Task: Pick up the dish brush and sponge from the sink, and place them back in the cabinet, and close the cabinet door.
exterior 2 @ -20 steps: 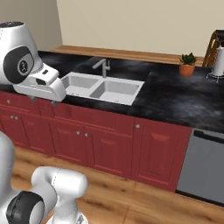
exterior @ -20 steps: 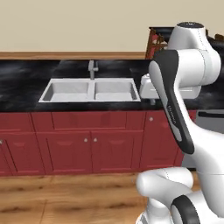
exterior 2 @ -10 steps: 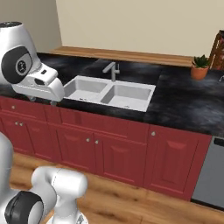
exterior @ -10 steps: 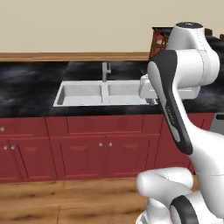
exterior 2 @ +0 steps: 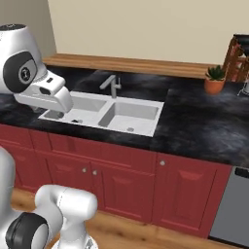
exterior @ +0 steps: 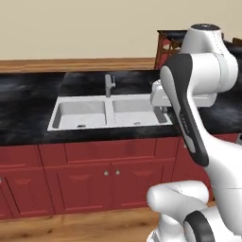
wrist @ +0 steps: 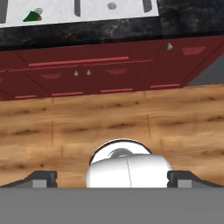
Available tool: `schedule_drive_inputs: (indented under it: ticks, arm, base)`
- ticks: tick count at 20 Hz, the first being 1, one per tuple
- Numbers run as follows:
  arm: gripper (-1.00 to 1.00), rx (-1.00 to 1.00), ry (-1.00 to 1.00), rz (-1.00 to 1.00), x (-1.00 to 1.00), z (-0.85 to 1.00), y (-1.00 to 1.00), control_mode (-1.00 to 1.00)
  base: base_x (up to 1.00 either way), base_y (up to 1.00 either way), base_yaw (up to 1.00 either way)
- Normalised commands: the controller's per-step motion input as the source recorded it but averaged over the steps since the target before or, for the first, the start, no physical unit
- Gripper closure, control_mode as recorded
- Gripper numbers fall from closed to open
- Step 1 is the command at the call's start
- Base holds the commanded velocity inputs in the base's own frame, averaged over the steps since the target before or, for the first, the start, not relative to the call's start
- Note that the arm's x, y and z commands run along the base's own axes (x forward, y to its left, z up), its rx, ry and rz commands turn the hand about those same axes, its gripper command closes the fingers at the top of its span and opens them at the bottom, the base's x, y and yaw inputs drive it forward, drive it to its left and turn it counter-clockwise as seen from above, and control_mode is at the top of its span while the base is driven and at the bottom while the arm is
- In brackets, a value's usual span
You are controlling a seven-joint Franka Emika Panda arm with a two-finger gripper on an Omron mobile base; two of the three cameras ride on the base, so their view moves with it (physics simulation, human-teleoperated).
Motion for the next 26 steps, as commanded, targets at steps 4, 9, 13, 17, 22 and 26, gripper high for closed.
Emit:
schedule_drive_inputs:
  ticks: [4,9,13,17,22,26]
  arm:
    - [-1.00,0.00,0.00,0.00,0.00,0.00,0.00,1.00]
    - [-1.00,0.00,0.00,0.00,0.00,0.00,0.00,1.00]
    - [-1.00,0.00,0.00,0.00,0.00,0.00,0.00,1.00]
    - [-1.00,0.00,0.00,0.00,0.00,0.00,0.00,1.00]
    - [-1.00,0.00,0.00,0.00,0.00,0.00,0.00,1.00]
    - [-1.00,0.00,0.00,0.00,0.00,0.00,0.00,1.00]
  base:
    - [0.53,0.17,-0.10]
    - [0.37,0.04,-0.06]
    - [0.30,0.16,-0.04]
    - [0.03,0.48,0.00]
    - [0.14,0.62,-0.01]
    - [0.29,0.56,-0.03]
